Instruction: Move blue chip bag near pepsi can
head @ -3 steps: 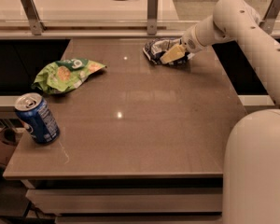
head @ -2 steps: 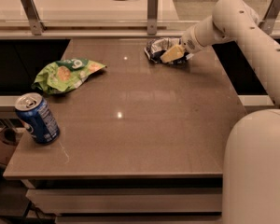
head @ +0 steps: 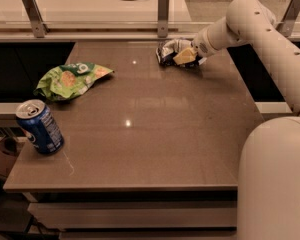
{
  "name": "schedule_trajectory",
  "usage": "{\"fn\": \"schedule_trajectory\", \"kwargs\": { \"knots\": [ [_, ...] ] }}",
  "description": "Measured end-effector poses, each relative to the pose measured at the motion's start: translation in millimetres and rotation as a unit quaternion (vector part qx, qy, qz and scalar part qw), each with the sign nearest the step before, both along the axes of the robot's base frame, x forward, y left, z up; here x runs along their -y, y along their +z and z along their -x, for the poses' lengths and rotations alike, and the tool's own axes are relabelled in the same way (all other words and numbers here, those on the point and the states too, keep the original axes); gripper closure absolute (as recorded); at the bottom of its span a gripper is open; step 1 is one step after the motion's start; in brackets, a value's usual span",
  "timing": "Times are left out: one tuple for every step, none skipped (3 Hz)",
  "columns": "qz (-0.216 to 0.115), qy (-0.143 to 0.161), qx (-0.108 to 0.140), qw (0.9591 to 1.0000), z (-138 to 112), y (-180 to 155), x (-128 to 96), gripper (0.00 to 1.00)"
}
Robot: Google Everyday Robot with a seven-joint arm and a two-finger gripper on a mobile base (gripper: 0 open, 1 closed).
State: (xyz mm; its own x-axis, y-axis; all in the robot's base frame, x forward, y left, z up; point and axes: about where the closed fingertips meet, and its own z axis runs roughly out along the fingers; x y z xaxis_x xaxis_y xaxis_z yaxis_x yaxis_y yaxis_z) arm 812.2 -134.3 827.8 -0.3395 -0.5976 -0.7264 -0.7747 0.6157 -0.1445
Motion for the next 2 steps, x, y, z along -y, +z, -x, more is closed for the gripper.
{"fn": "schedule_trajectory", "kwargs": {
  "knots": [
    [0.0,0.0,0.0,1.0,0.0,0.5,-0.1,1.0],
    [0.0,0.0,0.0,1.0,0.0,1.0,-0.1,1.0]
  ]
}}
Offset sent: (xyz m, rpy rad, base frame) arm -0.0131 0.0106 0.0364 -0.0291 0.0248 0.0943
